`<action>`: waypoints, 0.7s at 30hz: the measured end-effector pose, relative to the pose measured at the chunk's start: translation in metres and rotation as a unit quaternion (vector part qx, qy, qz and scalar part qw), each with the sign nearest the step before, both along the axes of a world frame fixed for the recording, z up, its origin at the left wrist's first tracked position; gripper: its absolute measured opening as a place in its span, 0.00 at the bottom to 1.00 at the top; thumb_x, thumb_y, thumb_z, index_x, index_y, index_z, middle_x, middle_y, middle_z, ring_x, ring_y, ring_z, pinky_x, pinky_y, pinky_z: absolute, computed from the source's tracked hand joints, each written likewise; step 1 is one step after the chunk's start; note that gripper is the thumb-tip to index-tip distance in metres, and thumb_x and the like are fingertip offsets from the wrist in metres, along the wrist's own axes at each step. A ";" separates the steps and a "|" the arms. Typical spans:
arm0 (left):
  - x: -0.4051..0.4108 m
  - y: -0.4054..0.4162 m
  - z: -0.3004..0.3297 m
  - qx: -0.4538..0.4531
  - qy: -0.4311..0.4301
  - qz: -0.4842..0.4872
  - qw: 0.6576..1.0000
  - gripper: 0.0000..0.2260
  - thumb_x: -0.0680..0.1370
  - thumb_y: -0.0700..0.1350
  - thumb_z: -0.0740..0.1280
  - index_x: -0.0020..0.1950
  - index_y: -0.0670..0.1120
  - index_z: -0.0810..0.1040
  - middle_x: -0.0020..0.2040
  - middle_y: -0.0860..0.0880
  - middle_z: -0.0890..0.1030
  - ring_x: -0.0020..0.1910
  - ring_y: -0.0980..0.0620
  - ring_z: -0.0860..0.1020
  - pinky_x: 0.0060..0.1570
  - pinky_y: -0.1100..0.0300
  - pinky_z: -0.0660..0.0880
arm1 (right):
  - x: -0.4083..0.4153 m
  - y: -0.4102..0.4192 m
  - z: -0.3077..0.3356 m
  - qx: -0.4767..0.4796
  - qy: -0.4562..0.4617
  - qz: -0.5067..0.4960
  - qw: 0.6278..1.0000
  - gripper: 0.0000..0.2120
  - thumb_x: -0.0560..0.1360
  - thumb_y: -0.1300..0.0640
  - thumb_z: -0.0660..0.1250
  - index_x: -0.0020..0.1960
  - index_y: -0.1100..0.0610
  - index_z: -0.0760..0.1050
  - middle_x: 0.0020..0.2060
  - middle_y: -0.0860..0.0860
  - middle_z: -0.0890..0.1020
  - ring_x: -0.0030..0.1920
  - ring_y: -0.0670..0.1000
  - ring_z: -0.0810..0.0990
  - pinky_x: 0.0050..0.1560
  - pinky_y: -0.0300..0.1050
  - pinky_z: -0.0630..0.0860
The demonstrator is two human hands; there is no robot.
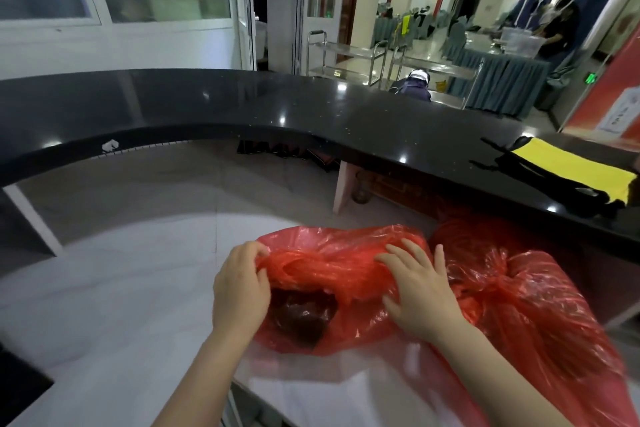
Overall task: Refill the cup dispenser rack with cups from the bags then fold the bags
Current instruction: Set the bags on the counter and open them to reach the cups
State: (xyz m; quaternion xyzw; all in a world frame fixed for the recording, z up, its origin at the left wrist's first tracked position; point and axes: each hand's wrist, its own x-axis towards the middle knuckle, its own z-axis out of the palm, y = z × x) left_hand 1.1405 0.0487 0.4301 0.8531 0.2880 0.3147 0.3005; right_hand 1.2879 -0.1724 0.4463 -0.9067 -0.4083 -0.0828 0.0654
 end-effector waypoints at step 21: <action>-0.016 0.004 0.005 0.079 0.071 0.096 0.990 0.12 0.75 0.42 0.68 0.57 0.43 0.81 0.53 0.42 0.78 0.50 0.39 0.75 0.50 0.48 0.74 | 0.005 -0.017 0.002 -0.019 0.025 0.000 1.000 0.21 0.75 0.37 0.45 0.48 0.44 0.74 0.49 0.42 0.80 0.69 0.45 0.67 0.71 0.65 0.33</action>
